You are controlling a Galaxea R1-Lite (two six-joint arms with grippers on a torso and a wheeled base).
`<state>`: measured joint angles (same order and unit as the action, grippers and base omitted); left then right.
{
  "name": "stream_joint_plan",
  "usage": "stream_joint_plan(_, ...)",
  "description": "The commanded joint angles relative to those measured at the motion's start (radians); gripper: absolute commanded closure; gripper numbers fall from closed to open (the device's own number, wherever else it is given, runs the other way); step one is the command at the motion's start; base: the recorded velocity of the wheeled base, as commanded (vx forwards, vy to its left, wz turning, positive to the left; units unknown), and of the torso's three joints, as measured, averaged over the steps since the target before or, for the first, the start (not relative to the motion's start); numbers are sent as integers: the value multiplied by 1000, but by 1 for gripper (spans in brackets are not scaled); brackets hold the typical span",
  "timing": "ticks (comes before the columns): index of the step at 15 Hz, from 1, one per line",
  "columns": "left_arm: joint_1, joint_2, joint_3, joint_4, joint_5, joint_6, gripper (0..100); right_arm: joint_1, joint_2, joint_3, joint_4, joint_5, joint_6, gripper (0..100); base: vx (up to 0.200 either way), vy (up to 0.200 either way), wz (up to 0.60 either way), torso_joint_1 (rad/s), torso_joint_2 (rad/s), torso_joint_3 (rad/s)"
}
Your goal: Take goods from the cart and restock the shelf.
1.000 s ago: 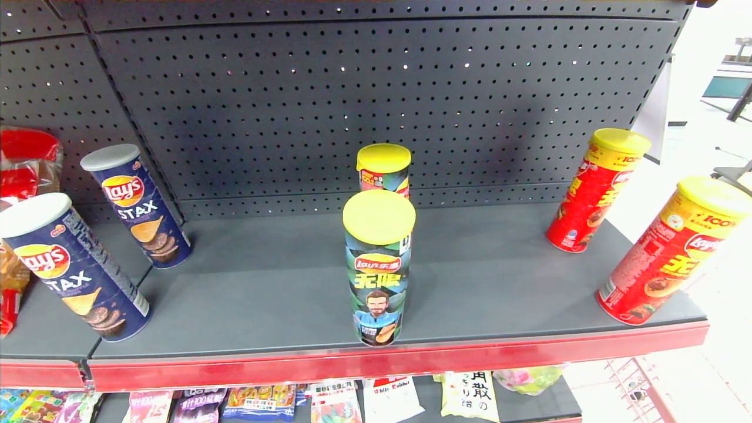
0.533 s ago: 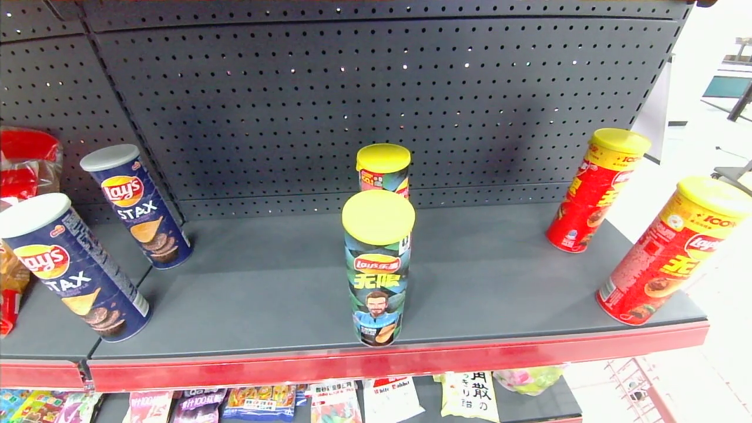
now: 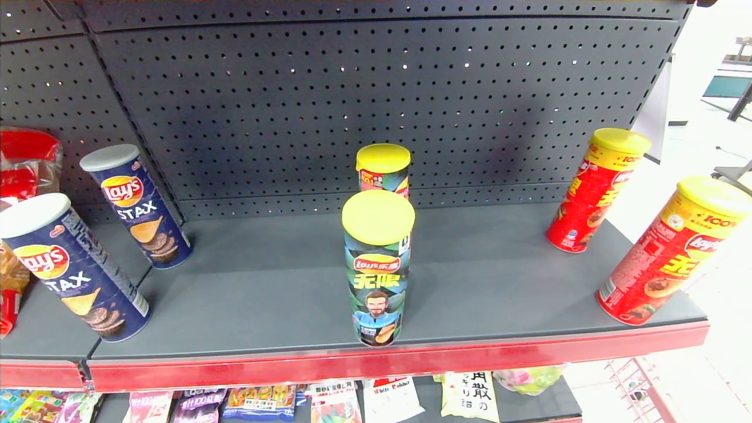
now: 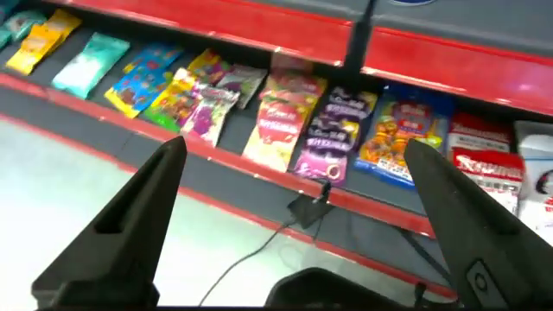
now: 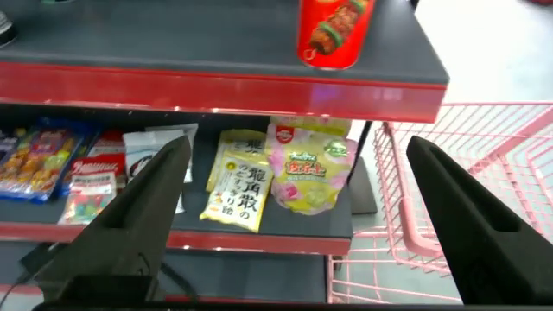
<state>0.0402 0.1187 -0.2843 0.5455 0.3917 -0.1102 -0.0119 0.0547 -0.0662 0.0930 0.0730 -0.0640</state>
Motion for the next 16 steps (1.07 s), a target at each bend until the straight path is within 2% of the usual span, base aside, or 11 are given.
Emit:
stream_joint_plan(1, 0, -54, 59, -121, -139, -14, 0, 7, -55, 2, -1, -35, 20, 0, 0, 0, 0, 0, 0, 0)
stream_joint_plan(2, -39, -108, 160, -345, -203, -13, 0, 7, -55, 2, -2, -55, 39, 0, 0, 0, 0, 0, 0, 0)
stream_joint_plan(3, -42, -119, 229, -492, -278, -14, 0, 7, -55, 5, -9, -78, 39, 0, 0, 0, 0, 0, 0, 0)
stream_joint_plan(4, -40, -119, 243, -515, -349, -14, 0, 7, -55, 11, -16, -81, 36, 0, 0, 0, 0, 0, 0, 0)
stream_joint_plan(5, -40, -119, 255, -521, -378, -6, 0, 7, -55, 12, -25, -84, 35, 0, 0, 0, 0, 0, 0, 0)
stream_joint_plan(6, -40, -119, 260, -532, -406, 23, 0, 7, -55, 16, -29, -85, 35, 0, 0, 0, 0, 0, 0, 0)
stream_joint_plan(7, -40, -119, 263, -536, -416, 35, 0, 7, -55, 16, -29, -104, 36, 0, 0, 0, 0, 0, 0, 0)
stream_joint_plan(8, -40, -119, 263, -535, -415, 27, 0, 7, -55, 16, -30, -116, 36, 0, 0, 0, 0, 0, 0, 0)
stream_joint_plan(9, -40, -119, 263, -533, -415, 3, 0, 7, -55, 17, -35, -127, 36, 0, 0, 0, 0, 0, 0, 0)
stream_joint_plan(16, -40, -119, 263, -533, -406, -5, 0, 7, -55, 17, -35, -130, 41, 0, 0, 0, 0, 0, 0, 0)
